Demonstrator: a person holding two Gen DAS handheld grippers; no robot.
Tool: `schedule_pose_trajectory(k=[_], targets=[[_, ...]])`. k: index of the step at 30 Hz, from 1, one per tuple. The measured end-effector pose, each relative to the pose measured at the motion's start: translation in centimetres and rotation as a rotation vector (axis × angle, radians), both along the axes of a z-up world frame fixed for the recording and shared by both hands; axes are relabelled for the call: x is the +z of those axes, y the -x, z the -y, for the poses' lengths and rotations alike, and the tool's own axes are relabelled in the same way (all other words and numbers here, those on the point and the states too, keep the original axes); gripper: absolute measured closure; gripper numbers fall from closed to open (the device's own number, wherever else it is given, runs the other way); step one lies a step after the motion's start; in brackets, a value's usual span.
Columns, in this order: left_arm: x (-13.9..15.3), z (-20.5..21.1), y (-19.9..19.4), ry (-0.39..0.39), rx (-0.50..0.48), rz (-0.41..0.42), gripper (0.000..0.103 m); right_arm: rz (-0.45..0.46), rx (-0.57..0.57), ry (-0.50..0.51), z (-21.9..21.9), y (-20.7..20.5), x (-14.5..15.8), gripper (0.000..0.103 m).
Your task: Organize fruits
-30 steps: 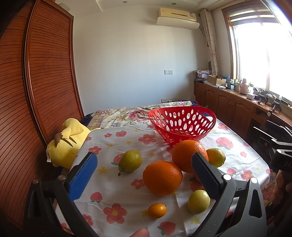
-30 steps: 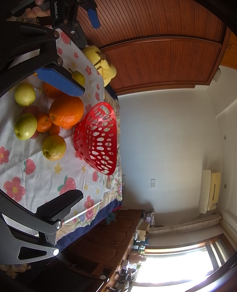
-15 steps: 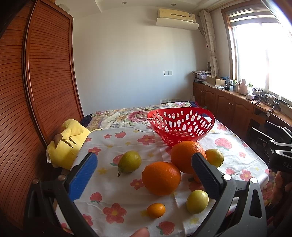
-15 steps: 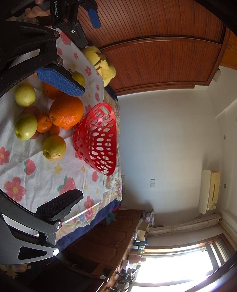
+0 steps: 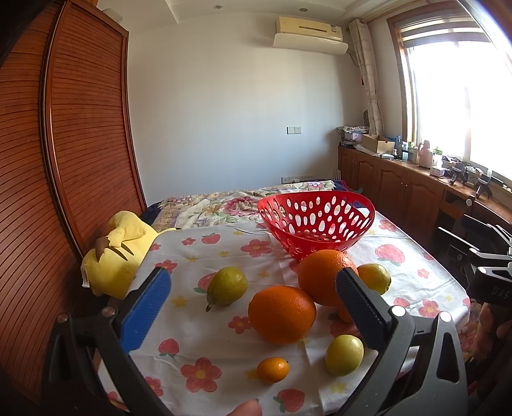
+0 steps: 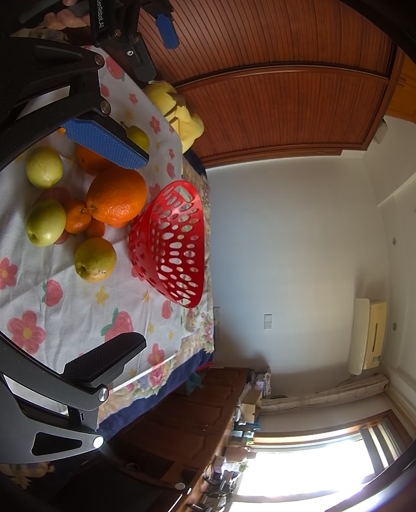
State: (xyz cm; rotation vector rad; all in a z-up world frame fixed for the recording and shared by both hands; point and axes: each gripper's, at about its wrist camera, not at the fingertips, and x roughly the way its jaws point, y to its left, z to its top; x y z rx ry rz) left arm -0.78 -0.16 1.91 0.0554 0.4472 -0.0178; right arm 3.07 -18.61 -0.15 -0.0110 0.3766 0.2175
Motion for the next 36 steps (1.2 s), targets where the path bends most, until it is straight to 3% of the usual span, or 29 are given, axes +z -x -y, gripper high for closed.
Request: schedule_pose_trajectory(k=[26, 36], targets=[[0.1, 0.3, 0.2, 0.001, -0.002, -0.005, 0.0, -0.004, 0.003, -0.001, -0.2, 0.0, 0.1, 0.0], [-2.1, -0.2, -0.1, 0.005, -0.008, -0.055, 0.0, -0.039, 0.009, 0.007, -0.1, -0.1, -1.1, 0.0]])
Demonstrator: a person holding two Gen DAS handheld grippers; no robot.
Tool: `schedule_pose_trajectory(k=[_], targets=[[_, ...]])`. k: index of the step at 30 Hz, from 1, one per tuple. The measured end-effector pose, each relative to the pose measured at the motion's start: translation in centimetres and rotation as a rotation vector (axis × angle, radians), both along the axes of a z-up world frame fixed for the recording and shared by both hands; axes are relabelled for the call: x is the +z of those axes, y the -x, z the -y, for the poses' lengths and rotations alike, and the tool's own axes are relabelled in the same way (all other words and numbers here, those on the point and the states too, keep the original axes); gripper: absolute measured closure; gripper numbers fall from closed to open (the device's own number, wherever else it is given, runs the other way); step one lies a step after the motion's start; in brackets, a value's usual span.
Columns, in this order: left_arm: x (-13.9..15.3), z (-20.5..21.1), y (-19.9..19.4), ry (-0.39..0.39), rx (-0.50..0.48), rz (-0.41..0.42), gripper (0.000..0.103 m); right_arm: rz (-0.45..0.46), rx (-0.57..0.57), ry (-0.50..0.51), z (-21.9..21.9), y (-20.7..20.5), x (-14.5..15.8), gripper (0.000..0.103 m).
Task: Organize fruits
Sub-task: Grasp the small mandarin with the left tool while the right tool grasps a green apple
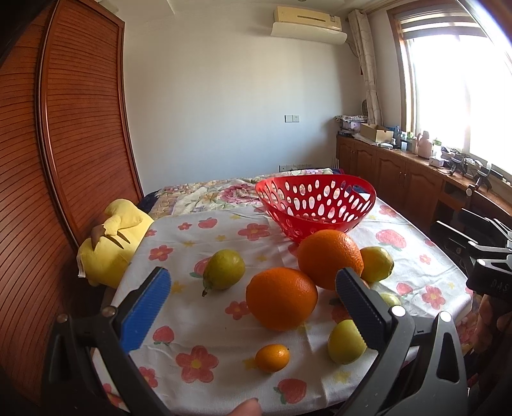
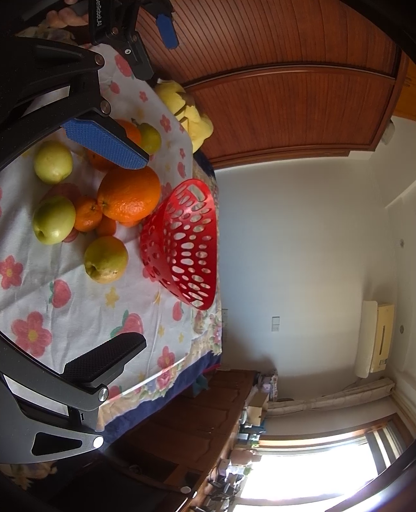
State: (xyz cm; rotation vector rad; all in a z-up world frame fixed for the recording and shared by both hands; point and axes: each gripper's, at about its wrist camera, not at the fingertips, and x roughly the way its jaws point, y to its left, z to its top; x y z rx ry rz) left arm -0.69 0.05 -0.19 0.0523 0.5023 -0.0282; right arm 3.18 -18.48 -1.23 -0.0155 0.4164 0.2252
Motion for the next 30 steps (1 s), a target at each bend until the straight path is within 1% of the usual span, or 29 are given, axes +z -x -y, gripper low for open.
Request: schedule_pose_trajectory(k=[8, 14, 22, 30], targets=[[-2.0, -0.7, -0.3, 0.01, -0.018, -0.059, 0.0, -0.047, 0.028, 0.025, 0.5, -0.4, -1.8, 0.0], [-3.9, -1.3, -0.9, 0.032, -0.029, -0.116, 0.0, -0.125, 0.08, 0.038, 0.4, -1.1, -4.0, 0.002], [-6.2, -1.4, -1.4, 0.029, -0.053, -0.176, 0.001, -0.194, 0.134, 0.051, 0.0, -2.0, -6.1, 0.004], [-8.6, -1.5, -2.1, 0.036, -0.074, -0.257, 0.002, -0.234, 0.174, 0.075, -1.1, -2.2, -7.7, 0.007]])
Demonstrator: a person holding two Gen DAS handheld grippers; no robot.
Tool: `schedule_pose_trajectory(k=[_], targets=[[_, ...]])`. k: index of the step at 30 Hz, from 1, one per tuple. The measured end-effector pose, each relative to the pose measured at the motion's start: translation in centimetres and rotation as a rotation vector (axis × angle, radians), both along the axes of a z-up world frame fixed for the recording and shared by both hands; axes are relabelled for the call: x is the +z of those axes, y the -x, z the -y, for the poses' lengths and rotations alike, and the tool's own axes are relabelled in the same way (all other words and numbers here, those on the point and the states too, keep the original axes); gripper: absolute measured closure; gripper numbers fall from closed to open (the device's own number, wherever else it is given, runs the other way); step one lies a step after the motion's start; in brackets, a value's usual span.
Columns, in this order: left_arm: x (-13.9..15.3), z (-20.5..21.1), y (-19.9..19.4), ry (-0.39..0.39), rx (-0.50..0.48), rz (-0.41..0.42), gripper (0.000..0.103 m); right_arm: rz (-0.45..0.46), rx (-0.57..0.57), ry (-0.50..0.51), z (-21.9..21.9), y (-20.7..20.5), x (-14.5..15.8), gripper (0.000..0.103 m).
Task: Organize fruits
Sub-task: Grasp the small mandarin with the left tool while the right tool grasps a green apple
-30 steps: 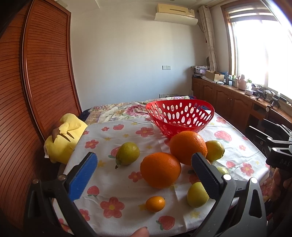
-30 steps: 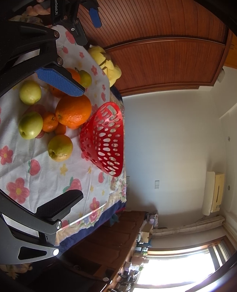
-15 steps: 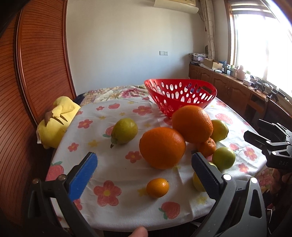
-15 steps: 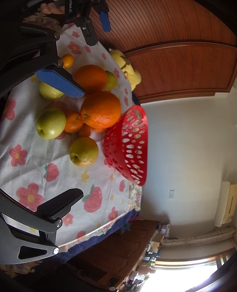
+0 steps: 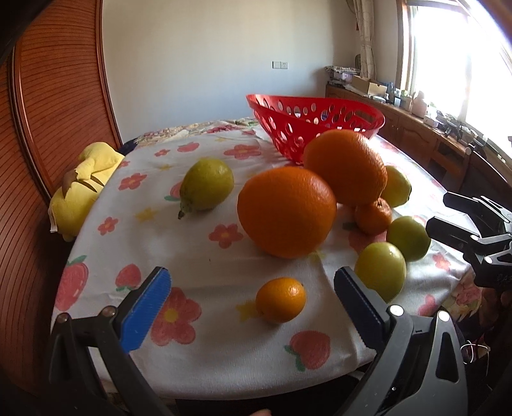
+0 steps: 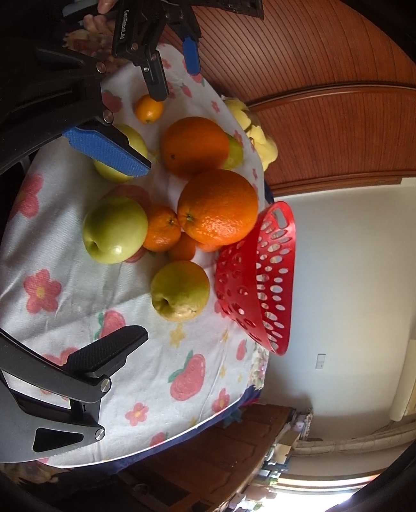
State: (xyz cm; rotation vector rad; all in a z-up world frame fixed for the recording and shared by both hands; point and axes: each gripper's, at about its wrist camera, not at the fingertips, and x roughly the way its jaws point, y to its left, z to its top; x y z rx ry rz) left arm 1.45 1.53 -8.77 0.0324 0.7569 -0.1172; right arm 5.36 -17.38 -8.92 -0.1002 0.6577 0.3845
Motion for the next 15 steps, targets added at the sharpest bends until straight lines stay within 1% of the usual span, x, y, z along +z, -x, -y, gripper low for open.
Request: schedule_pose_trajectory(k=[7, 9, 13, 15], targets=[[-1.0, -0.2, 0.0, 0.058, -0.034, -0.021, 0.007, -0.035, 0.01, 0.001, -0.1, -0.3, -1.1, 0.013], [-1.2, -0.1, 0.1, 0.066, -0.042, -0.027, 0.013, -0.043, 0.017, 0.001, -0.2, -0.3, -1.2, 0.014], [-1.8, 0.0, 0.0, 0.069, -0.054, -0.041, 0.021, -0.058, 0.029, 0.004, -0.2, -0.4, -1.7, 0.017], [-2.1, 0.0, -0.1, 0.065, -0.054, -0.048, 0.032, -0.07, 0.036, 0.004, -0.2, -0.5, -2.0, 0.019]])
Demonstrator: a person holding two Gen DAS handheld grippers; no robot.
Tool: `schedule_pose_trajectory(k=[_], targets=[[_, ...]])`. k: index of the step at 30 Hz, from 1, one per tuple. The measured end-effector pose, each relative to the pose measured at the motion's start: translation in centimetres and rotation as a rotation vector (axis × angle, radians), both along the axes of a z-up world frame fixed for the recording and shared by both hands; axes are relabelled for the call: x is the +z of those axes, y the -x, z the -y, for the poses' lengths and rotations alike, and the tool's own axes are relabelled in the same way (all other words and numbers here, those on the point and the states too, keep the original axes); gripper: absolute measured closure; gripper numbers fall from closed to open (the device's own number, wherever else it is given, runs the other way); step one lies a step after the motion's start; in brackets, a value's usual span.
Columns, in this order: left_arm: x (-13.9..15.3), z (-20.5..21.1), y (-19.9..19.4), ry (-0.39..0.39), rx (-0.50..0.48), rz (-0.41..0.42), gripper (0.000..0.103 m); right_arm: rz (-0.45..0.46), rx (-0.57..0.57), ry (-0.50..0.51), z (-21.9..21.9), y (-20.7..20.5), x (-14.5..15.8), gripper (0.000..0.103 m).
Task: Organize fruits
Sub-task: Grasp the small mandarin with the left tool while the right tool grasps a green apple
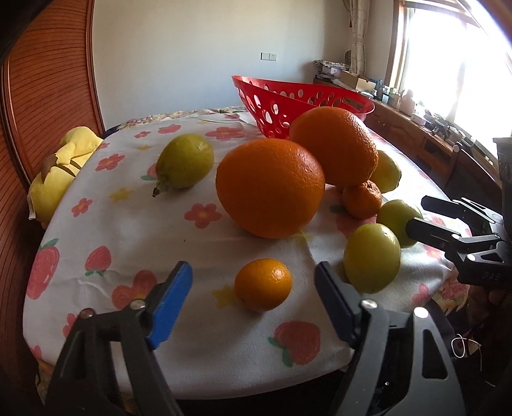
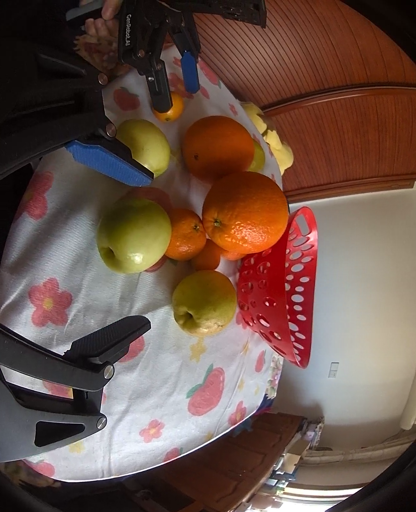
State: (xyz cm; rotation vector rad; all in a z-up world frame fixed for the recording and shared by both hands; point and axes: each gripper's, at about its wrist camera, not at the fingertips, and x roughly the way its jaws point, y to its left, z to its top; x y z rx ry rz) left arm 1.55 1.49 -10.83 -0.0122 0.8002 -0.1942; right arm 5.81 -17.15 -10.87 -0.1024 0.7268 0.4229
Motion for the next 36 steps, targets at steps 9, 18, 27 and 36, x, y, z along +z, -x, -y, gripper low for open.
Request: schedule_pose_trajectory(k=[9, 18, 27, 36], targets=[[-0.8, -0.2, -0.3, 0.015, -0.007, -0.023, 0.042, -0.031, 0.021, 0.007, -0.2, -0.3, -0.8, 0.028], [-1.4, 0.2, -0.4, 0.035, -0.031, -0.041, 0.065, -0.065, 0.036, 0.006, -0.7, -0.8, -1.7, 0.034], [-1.5, 0.1, -0.4, 0.044, -0.032, -0.037, 0.066, -0.089, 0.063, 0.004, -1.3, -1.3, -2.5, 0.049], [-0.5, 0.3, 0.1, 0.034, -0.04, -0.006, 0.066, -0.075, 0.049, -0.004, -0.9, -1.2, -2.5, 0.049]])
